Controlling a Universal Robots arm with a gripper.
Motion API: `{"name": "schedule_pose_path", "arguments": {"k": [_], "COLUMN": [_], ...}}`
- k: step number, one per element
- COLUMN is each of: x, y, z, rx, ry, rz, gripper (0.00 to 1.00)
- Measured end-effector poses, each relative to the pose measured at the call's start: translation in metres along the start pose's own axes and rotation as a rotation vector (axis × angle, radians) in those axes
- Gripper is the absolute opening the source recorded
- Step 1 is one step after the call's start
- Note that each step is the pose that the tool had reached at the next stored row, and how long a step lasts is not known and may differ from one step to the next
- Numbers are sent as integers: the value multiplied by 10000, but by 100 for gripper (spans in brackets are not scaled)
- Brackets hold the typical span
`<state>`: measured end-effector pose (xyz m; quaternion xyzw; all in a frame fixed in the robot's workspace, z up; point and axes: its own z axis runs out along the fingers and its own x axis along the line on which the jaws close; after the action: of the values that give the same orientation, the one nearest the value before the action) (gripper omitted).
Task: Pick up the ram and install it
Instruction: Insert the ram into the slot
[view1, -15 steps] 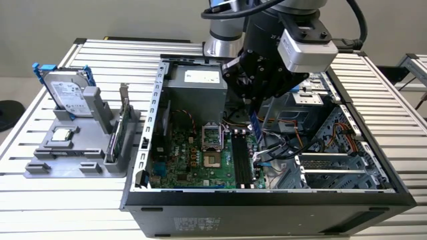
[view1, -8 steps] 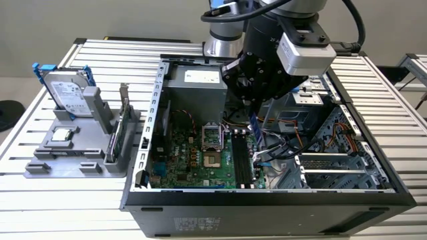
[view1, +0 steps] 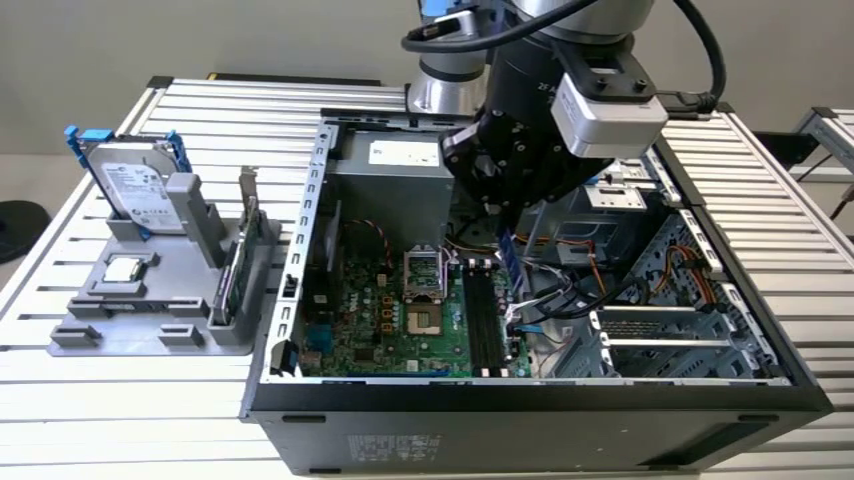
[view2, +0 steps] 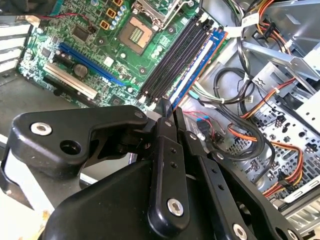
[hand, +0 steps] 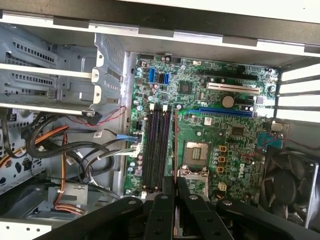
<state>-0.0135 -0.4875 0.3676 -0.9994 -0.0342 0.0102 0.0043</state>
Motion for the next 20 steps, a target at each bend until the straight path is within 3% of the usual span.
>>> {"name": "schedule_pose_path", "arguments": {"k": [20], "x": [3], "y": [1], "z": [112], "rx": [-1], "ry": [0], "rz": [0], "gripper": [0]}}
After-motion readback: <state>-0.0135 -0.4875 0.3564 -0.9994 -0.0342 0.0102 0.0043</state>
